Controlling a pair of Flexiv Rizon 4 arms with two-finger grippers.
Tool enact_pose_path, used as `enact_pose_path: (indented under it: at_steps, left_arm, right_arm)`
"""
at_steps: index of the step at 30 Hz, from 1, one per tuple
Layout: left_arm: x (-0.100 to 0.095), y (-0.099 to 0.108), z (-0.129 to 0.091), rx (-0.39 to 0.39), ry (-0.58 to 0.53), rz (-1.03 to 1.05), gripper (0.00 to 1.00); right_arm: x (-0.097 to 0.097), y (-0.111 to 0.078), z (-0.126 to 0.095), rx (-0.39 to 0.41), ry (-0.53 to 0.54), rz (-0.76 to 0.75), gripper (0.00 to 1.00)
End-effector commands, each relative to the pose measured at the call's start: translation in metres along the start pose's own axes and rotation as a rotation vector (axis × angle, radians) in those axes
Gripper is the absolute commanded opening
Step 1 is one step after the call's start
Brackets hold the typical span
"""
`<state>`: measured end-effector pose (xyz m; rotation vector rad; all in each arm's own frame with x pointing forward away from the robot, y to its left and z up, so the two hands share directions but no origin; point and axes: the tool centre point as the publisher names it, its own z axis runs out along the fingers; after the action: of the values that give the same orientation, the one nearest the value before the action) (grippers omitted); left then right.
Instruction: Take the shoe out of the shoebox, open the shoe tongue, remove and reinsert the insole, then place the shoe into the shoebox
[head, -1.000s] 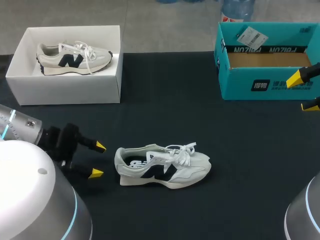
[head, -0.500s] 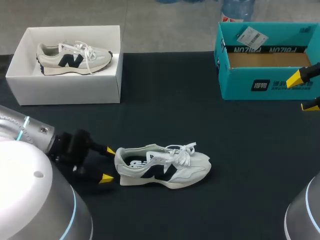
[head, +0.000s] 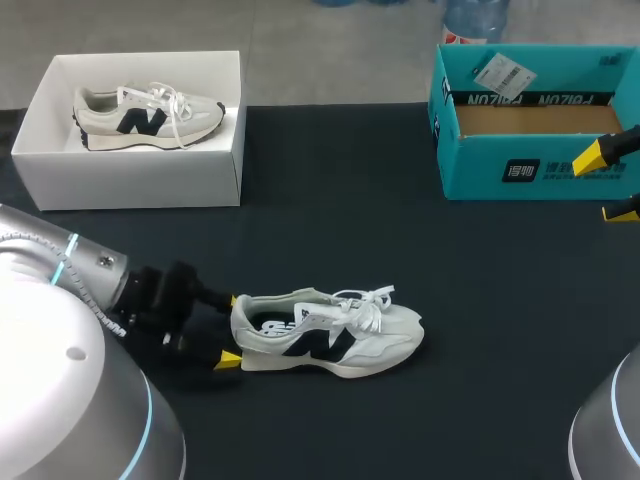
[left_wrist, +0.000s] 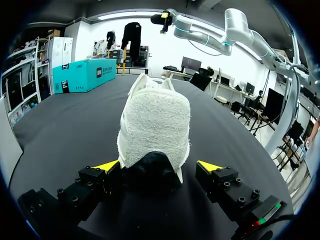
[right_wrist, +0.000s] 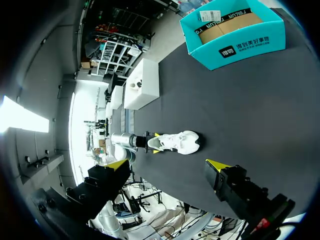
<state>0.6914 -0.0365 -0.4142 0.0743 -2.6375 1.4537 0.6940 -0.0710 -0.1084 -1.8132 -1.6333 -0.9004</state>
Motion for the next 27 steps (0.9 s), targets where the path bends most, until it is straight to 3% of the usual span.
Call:
enact_pose_path:
  at_steps: [1, 19, 27]
  left_arm:
    - [0.000, -0.001, 0.007, -0.001, -0.001, -0.003, 1.00]
    - [-0.011, 0.003, 0.008, 0.028, -0.073, -0.033, 1.00]
    - [-0.009, 0.000, 0.011, 0.023, -0.055, -0.028, 1.00]
  right_arm:
    - [0.000, 0.000, 0.000, 0.000, -0.001, 0.001, 1.00]
    - [0.000, 0.000, 0.000, 0.000, -0.001, 0.001, 1.00]
    - [0.000, 0.000, 0.000, 0.000, -0.001, 0.001, 1.00]
